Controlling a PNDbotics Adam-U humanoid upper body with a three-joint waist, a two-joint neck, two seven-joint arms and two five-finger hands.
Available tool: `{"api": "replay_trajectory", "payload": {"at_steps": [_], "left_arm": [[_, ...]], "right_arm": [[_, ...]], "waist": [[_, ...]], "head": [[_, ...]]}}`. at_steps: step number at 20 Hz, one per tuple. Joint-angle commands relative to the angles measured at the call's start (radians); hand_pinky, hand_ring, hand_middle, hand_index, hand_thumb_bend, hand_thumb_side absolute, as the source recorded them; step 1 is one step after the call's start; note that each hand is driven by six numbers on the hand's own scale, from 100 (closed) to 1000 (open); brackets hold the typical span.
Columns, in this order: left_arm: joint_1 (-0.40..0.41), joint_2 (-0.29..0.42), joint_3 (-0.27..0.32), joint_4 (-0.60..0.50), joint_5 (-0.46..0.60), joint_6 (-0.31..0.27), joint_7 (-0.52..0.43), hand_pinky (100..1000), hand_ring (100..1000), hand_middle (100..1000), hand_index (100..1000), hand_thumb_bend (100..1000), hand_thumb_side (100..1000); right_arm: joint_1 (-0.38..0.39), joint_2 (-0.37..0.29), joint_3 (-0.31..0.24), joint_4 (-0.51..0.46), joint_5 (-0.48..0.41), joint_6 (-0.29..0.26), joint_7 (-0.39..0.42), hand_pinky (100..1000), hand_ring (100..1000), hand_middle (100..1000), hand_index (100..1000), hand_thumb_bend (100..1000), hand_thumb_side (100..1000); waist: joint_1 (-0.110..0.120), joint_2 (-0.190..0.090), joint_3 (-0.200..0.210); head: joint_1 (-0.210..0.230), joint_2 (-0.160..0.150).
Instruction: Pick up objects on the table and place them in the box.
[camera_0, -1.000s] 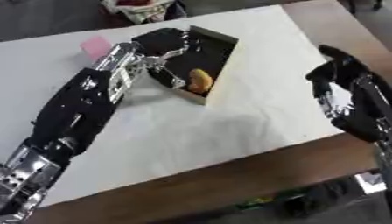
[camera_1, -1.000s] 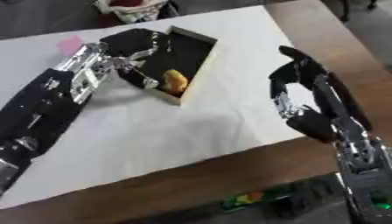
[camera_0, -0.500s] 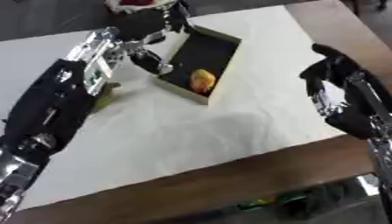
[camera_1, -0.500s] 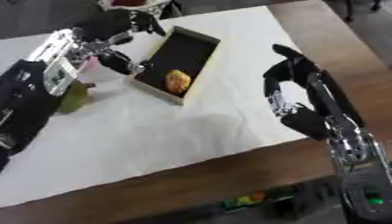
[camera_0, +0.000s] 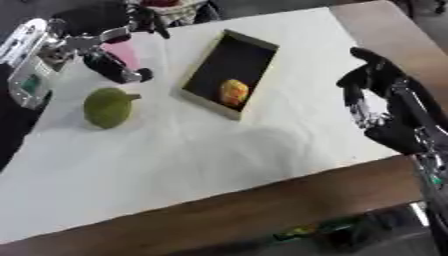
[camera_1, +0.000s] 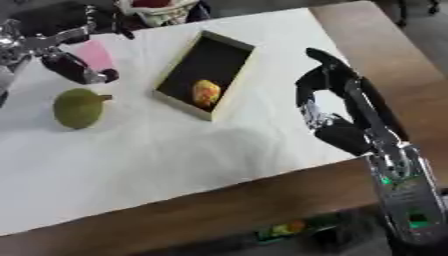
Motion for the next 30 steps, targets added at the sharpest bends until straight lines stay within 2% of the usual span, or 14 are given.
{"api": "replay_trajectory", "payload": {"at_steps": [1,8,15,21,24,27,29,30], "left_arm": [[0.024,0.092,0.01,-0.046,0.03,0.001,-0.061,811,764,765,828,431,145],[0.105,0.157,0.024,-0.062,0.031,0.009,-0.124,821,773,776,830,467,175],[0.107,0.145,0.022,0.014,-0.046,0.0,-0.155,829,780,782,830,512,189],[0.082,0.102,0.031,0.097,-0.158,0.011,-0.078,831,779,783,827,531,159],[0.069,0.078,0.035,0.13,-0.209,0.019,-0.019,819,762,763,793,526,152],[0.062,0.057,0.035,0.158,-0.246,0.021,0.048,804,744,738,700,501,152],[0.06,0.047,0.037,0.171,-0.259,0.024,0.096,783,714,698,588,437,146],[0.059,0.042,0.037,0.174,-0.264,0.027,0.124,782,712,696,580,432,146]], "right_arm": [[-0.008,-0.02,-0.009,-0.011,0.007,0.0,-0.007,720,707,611,952,100,595],[-0.006,-0.022,-0.011,-0.01,0.01,0.001,-0.01,720,707,611,952,100,597],[-0.006,-0.022,-0.011,-0.01,0.011,0.002,-0.011,720,706,611,952,100,597],[-0.005,-0.02,-0.012,-0.01,0.011,0.002,-0.012,720,706,610,951,100,597],[-0.006,-0.019,-0.011,-0.01,0.011,0.002,-0.012,721,705,610,951,100,595],[-0.006,-0.018,-0.012,-0.009,0.011,0.003,-0.012,721,705,610,951,100,595],[-0.006,-0.018,-0.012,-0.009,0.01,0.003,-0.013,721,705,610,951,100,591],[-0.006,-0.017,-0.012,-0.009,0.01,0.003,-0.013,721,705,610,951,100,591]], "waist": [[-0.003,-0.015,0.004],[0.0,-0.017,0.015],[0.001,-0.017,0.011],[0.0,-0.017,0.007],[-0.002,-0.017,0.007],[-0.004,-0.016,0.007],[-0.005,-0.016,0.007],[-0.005,-0.016,0.007]], "head": [[-0.004,0.005],[-0.011,0.005],[-0.013,0.005],[-0.015,0.005],[-0.015,0.005],[-0.015,0.005],[-0.015,0.005],[-0.015,0.005]]}}
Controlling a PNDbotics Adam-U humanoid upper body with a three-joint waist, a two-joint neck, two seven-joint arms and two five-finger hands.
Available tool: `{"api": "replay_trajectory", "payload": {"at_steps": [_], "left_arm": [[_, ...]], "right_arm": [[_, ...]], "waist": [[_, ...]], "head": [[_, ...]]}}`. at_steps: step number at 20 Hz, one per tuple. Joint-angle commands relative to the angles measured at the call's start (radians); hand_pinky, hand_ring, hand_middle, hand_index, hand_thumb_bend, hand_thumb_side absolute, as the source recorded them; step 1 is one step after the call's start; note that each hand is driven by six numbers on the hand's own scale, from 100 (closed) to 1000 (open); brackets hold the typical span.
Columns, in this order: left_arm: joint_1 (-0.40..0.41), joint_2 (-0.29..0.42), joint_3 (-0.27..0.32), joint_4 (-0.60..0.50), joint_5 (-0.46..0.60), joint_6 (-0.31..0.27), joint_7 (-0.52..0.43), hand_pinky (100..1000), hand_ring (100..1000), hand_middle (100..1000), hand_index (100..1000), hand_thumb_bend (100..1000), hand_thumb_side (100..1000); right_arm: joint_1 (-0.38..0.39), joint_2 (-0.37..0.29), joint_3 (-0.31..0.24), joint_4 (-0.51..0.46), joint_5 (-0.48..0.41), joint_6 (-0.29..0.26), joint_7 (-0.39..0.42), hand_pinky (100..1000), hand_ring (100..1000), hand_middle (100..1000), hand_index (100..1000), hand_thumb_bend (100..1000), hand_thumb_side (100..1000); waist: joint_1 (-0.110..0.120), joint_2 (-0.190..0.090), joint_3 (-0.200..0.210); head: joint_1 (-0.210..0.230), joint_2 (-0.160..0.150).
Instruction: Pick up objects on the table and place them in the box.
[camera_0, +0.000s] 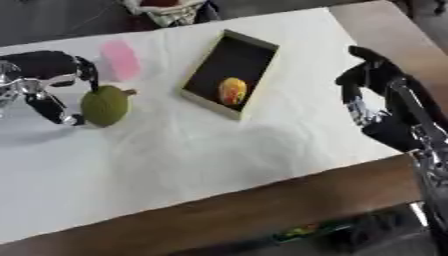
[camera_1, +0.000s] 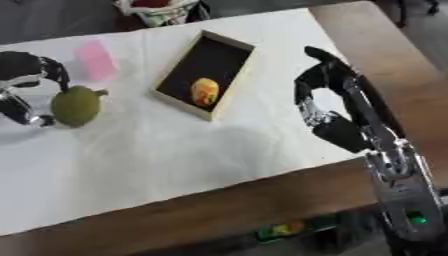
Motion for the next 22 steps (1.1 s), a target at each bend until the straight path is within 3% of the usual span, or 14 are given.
{"api": "replay_trajectory", "payload": {"at_steps": [1,6,18,21,22], "left_arm": [[-0.02,0.007,0.018,0.008,-0.021,0.008,0.082,768,691,672,515,376,142],[-0.025,-0.005,0.02,0.013,-0.016,0.018,0.171,754,671,653,451,319,137],[-0.08,-0.004,0.058,-0.059,0.094,0.04,0.153,742,662,643,439,260,123],[-0.098,-0.01,0.055,-0.064,0.105,0.04,0.138,749,676,662,461,288,127],[-0.1,-0.011,0.051,-0.062,0.106,0.038,0.121,760,697,688,526,340,131]], "right_arm": [[-0.01,-0.016,-0.005,-0.01,0.003,-0.001,-0.004,721,705,610,951,100,590],[-0.01,-0.015,-0.006,-0.009,0.002,0.001,-0.006,720,704,609,951,100,587],[-0.011,-0.014,-0.005,-0.008,0.003,0.002,-0.007,721,704,609,950,100,585],[-0.012,-0.014,-0.004,-0.008,0.003,0.001,-0.006,721,704,609,950,100,585],[-0.012,-0.013,-0.004,-0.008,0.003,0.001,-0.006,721,704,609,950,100,585]], "waist": [[-0.003,-0.016,-0.002],[-0.004,-0.016,-0.003],[-0.002,-0.021,-0.003],[-0.001,-0.021,-0.005],[-0.001,-0.022,-0.006]], "head": [[-0.002,0.005],[-0.004,0.005],[-0.008,0.005],[-0.007,0.005],[-0.007,0.005]]}}
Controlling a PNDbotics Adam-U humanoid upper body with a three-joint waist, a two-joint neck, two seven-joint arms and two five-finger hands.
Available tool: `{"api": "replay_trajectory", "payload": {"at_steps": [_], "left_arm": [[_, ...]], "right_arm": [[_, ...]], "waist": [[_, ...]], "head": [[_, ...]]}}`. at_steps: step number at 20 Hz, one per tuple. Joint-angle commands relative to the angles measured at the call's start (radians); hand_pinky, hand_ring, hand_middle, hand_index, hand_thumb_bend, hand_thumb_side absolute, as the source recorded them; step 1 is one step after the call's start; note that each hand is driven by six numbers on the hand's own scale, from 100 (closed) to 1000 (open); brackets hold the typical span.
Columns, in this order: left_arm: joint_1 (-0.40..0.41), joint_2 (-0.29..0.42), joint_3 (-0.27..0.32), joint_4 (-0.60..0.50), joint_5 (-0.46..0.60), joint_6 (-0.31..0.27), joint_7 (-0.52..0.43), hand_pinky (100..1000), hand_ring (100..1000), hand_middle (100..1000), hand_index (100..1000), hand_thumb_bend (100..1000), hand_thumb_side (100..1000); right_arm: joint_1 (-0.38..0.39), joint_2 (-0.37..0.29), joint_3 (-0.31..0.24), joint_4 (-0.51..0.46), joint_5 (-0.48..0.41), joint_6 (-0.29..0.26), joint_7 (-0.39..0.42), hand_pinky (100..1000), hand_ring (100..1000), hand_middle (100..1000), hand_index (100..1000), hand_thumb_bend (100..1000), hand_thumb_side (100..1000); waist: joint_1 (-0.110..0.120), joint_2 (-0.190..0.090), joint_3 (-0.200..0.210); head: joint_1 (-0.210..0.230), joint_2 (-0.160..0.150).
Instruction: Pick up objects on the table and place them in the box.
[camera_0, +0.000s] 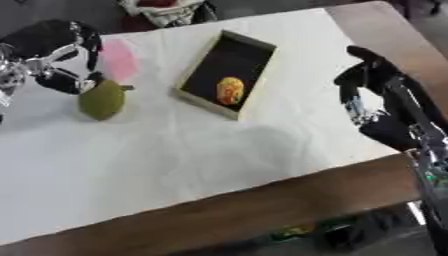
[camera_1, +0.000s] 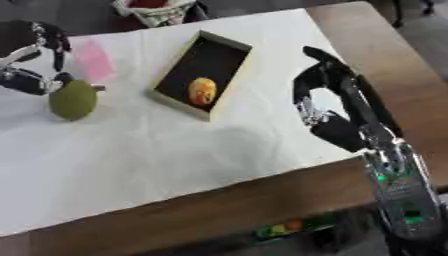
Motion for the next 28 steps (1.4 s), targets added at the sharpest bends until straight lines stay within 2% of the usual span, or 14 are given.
{"api": "replay_trajectory", "payload": {"at_steps": [1,2,3,4,5,6,7,11,16,21,23,24,26,28], "left_arm": [[-0.026,0.018,0.004,-0.013,0.009,-0.006,-0.05,769,712,709,598,379,133],[-0.027,0.019,0.002,-0.009,0.004,-0.012,-0.08,803,753,760,777,471,142],[-0.025,0.022,-0.003,0.0,-0.01,-0.021,-0.125,826,774,787,842,538,142],[-0.026,0.023,-0.003,0.007,-0.026,-0.033,-0.169,826,774,787,842,538,142],[-0.026,0.024,-0.001,0.011,-0.039,-0.043,-0.204,855,799,815,890,637,222],[-0.026,0.026,0.0,0.016,-0.057,-0.055,-0.235,857,801,817,892,645,229],[-0.025,0.027,0.001,0.023,-0.073,-0.066,-0.262,868,812,830,902,684,285],[-0.028,0.019,0.002,0.068,-0.117,-0.099,-0.322,875,817,837,900,716,327],[-0.028,-0.007,0.006,0.141,-0.161,-0.112,-0.319,855,800,819,852,664,303],[-0.029,-0.044,0.016,0.19,-0.185,-0.086,-0.214,829,775,793,828,595,224],[-0.03,-0.056,0.017,0.202,-0.193,-0.073,-0.159,801,743,756,740,525,144],[-0.03,-0.061,0.017,0.204,-0.195,-0.066,-0.126,797,738,749,719,506,144],[-0.031,-0.066,0.016,0.204,-0.193,-0.057,-0.066,778,712,714,582,396,143],[-0.031,-0.065,0.018,0.197,-0.177,-0.051,-0.028,770,704,701,529,350,145]], "right_arm": [[-0.012,-0.014,-0.004,-0.011,0.003,-0.002,-0.003,721,704,609,950,100,585],[-0.012,-0.014,-0.005,-0.011,0.003,-0.001,-0.003,721,704,609,950,100,585],[-0.012,-0.014,-0.005,-0.011,0.003,-0.001,-0.003,721,704,609,950,100,585],[-0.012,-0.014,-0.004,-0.011,0.004,-0.001,-0.002,721,704,609,950,100,585],[-0.011,-0.014,-0.004,-0.01,0.004,-0.001,-0.002,721,703,609,949,100,586],[-0.011,-0.014,-0.004,-0.01,0.004,-0.001,-0.002,721,703,609,949,100,586],[-0.011,-0.015,-0.004,-0.01,0.004,-0.001,-0.002,721,703,609,949,100,586],[-0.011,-0.014,-0.003,-0.01,0.004,-0.002,0.0,721,703,609,949,100,586],[-0.011,-0.014,-0.004,-0.01,0.004,-0.002,-0.002,721,703,609,949,100,586],[-0.012,-0.011,-0.003,-0.009,0.003,-0.002,-0.002,721,703,609,949,100,587],[-0.013,-0.01,-0.003,-0.009,0.002,-0.002,-0.002,721,703,609,949,100,587],[-0.013,-0.01,-0.003,-0.009,0.002,-0.002,-0.002,721,703,609,949,100,586],[-0.013,-0.009,-0.004,-0.009,0.002,-0.001,-0.002,721,703,609,949,100,586],[-0.014,-0.009,-0.004,-0.009,0.002,-0.001,-0.002,721,703,609,949,100,586]], "waist": [[-0.001,-0.018,-0.003],[0.0,-0.019,-0.003],[0.0,-0.019,-0.003],[0.001,-0.019,-0.003],[0.002,-0.02,-0.002],[0.003,-0.02,-0.001],[0.004,-0.021,0.0],[0.004,-0.022,0.002],[0.003,-0.02,-0.001],[0.0,-0.017,-0.004],[-0.001,-0.016,-0.006],[-0.002,-0.016,-0.006],[-0.003,-0.015,-0.007],[-0.003,-0.015,-0.007]], "head": [[-0.001,0.005],[-0.001,0.005],[-0.002,0.005],[-0.003,0.005],[-0.004,0.005],[-0.005,0.005],[-0.006,0.005],[-0.007,0.005],[-0.009,0.005],[-0.009,0.005],[-0.008,0.005],[-0.008,0.005],[-0.007,0.005],[-0.007,0.005]]}}
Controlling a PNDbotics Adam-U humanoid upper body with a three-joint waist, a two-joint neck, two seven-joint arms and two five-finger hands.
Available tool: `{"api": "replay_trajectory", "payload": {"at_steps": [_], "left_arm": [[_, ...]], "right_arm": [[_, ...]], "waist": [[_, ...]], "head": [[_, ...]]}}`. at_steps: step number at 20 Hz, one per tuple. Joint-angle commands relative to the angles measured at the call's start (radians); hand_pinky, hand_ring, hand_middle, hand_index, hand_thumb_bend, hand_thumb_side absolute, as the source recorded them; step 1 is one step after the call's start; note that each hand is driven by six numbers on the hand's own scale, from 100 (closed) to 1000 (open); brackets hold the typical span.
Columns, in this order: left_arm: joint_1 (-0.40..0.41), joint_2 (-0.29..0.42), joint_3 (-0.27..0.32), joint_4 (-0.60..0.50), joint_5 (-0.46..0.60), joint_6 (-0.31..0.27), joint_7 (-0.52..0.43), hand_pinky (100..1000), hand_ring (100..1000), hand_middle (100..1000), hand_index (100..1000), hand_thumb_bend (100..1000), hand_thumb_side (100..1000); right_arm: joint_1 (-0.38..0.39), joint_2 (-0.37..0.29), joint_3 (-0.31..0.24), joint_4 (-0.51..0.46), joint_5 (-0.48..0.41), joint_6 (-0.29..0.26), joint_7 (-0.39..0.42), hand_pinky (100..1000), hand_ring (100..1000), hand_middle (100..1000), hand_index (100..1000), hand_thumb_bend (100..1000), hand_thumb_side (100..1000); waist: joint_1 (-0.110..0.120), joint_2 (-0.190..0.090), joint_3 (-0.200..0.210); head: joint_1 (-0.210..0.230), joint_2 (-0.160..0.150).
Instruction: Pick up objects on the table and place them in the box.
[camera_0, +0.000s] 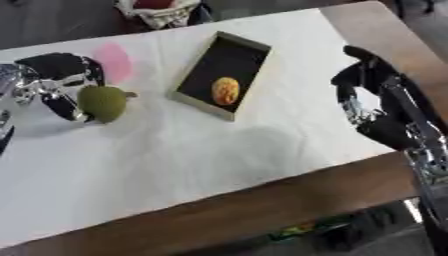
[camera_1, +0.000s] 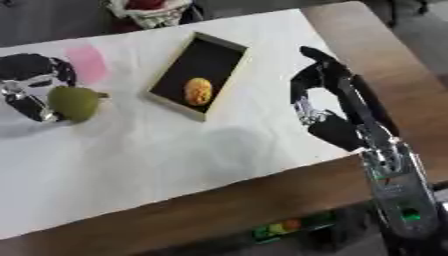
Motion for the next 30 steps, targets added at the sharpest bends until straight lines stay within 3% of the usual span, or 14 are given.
{"api": "replay_trajectory", "payload": {"at_steps": [1,7,10,20,24,30], "left_arm": [[-0.022,0.019,0.015,-0.022,0.026,0.01,0.058,768,701,697,519,337,145],[-0.045,0.043,0.021,-0.146,0.147,0.015,0.023,759,691,680,478,288,134],[-0.086,0.02,0.022,-0.168,0.177,0.039,0.01,755,687,674,474,280,129],[-0.234,-0.185,0.02,0.012,0.068,0.06,0.12,735,670,659,487,266,111],[-0.248,-0.238,0.02,0.076,-0.009,0.06,0.176,743,683,674,541,301,115],[-0.235,-0.262,0.011,0.126,-0.083,0.024,0.123,776,731,739,777,401,135]], "right_arm": [[-0.013,-0.01,-0.004,-0.011,0.002,-0.001,-0.002,721,703,609,948,100,586],[-0.011,-0.011,-0.002,-0.01,0.002,-0.002,-0.001,721,703,609,948,100,584],[-0.011,-0.009,0.0,-0.01,0.001,-0.002,0.001,721,703,609,948,100,583],[-0.02,-0.001,0.021,-0.008,-0.011,-0.009,0.023,719,700,605,947,100,584],[-0.023,0.001,0.027,-0.007,-0.016,-0.01,0.03,718,699,604,947,100,585],[-0.023,0.002,0.026,-0.007,-0.016,-0.01,0.031,718,699,604,947,100,584]], "waist": [[-0.003,-0.014,0.0],[-0.001,-0.019,0.004],[-0.002,-0.021,0.001],[-0.001,-0.02,-0.048],[0.001,-0.017,-0.07],[0.007,-0.018,-0.076]], "head": [[-0.001,0.005],[-0.002,0.005],[0.0,0.005],[0.033,0.005],[0.045,0.005],[0.044,0.005]]}}
